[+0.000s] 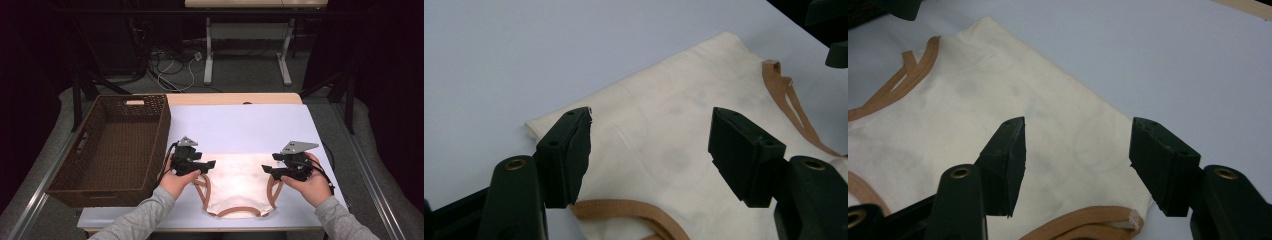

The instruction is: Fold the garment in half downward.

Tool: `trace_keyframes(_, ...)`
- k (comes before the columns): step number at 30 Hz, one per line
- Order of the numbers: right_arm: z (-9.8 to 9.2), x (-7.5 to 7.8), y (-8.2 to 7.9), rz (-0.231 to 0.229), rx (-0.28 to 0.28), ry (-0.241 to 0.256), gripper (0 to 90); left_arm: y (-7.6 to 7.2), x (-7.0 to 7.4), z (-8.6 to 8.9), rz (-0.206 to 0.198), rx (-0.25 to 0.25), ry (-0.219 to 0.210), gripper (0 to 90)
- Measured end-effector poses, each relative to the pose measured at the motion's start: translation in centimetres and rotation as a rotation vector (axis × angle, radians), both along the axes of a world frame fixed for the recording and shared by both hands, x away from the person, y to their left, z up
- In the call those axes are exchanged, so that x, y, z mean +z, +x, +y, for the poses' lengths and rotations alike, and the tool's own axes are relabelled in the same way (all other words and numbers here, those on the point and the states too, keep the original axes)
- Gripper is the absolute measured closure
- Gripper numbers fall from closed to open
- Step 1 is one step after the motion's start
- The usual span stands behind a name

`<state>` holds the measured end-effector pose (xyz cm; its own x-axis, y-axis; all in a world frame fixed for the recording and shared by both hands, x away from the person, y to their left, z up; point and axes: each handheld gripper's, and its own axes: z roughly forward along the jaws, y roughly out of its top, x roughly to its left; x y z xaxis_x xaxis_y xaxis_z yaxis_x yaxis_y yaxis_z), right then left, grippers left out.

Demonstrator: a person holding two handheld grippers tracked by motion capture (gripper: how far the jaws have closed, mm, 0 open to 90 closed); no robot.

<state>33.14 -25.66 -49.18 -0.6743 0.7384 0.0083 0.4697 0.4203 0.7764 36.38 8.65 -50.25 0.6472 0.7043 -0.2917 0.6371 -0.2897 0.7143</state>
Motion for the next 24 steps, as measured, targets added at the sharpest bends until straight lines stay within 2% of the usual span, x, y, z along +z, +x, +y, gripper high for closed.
trace_keyframes(3,0.0,-0.1,0.5,0.003,-0.002,0.02,43.0,0.4,0.1,-0.2,0.016,-0.013,-0.013,34.6)
trace_keyframes(7,0.0,-0.3,1.0,-0.018,0.008,0.018,43.2,0.8,0.0,-0.7,0.065,-0.017,0.017,35.1)
trace_keyframes(9,0.1,-0.4,1.3,-0.031,-0.002,0.007,43.2,0.9,-0.1,-0.9,0.055,-0.023,0.036,33.7)
trace_keyframes(11,0.1,-0.5,1.5,-0.007,-0.018,-0.006,42.9,1.1,-0.3,-1.1,0.041,-0.017,0.047,31.4)
trace_keyframes(13,0.0,-0.7,1.8,-0.012,-0.044,-0.03,40.9,1.4,-0.6,-1.3,0.028,-0.012,0.059,28.9)
trace_keyframes(16,-0.2,-1.0,2.3,-0.003,-0.071,-0.045,37.3,1.8,-0.8,-1.4,0.032,0.0,0.063,25.8)
trace_keyframes(20,-0.5,-1.5,2.9,0.016,-0.107,-0.045,27.8,2.3,-1.2,-1.4,0.029,0.029,0.069,23.1)
trace_keyframes(21,-0.6,-1.6,3.0,0.02,-0.118,-0.044,24.8,2.5,-1.2,-1.3,0.031,0.02,0.07,22.6)
trace_keyframes(24,-0.8,-2.1,3.5,0.04,-0.131,-0.048,19.0,3.0,-1.5,-1.3,0.032,0.036,0.073,18.6)
